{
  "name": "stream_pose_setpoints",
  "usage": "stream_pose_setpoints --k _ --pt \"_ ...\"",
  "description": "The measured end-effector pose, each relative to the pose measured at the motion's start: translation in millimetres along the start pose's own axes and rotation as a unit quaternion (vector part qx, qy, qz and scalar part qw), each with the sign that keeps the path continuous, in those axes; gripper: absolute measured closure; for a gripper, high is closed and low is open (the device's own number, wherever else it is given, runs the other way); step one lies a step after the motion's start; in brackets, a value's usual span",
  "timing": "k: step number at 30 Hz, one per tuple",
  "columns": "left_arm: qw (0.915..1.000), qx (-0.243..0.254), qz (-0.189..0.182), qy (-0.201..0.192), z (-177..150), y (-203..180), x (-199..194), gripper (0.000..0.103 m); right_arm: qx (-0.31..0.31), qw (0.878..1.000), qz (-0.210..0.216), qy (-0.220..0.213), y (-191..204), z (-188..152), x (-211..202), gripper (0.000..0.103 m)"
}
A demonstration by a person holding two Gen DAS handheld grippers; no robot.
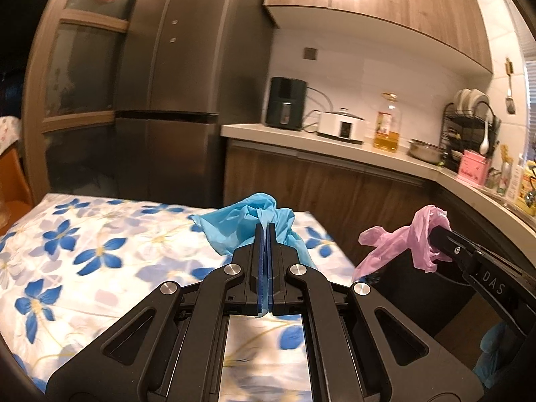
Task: Collect trash
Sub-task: 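Carry the blue glove and lilac glove over the black trash bin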
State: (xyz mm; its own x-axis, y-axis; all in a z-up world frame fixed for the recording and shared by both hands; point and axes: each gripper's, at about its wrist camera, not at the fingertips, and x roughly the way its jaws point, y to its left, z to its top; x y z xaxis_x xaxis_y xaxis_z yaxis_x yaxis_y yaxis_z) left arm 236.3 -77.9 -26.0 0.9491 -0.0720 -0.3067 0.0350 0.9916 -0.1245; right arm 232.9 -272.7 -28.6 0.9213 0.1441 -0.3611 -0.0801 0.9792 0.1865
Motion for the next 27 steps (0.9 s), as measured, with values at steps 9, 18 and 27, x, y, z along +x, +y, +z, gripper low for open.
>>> stream_pose_setpoints --k 9,18,27 --pt "0.9971 0.035 -0.067 -0.011 13.1 -71.3 8.0 0.103 0.017 0.998 -0.054 -0.031 -52.0 10.6 -24.7 0.1" --pt "0.9877 0.057 -0.145 -0.013 21.7 -148.3 24.6 0.103 0.04 0.992 -0.106 -0.055 -106.3 22.3 -41.9 0.1" --pt "0.9758 0.081 -0.203 0.002 16.3 -198.5 46.5 0.103 0.051 0.989 -0.126 -0.061 -136.9 26.5 -42.3 0.1"
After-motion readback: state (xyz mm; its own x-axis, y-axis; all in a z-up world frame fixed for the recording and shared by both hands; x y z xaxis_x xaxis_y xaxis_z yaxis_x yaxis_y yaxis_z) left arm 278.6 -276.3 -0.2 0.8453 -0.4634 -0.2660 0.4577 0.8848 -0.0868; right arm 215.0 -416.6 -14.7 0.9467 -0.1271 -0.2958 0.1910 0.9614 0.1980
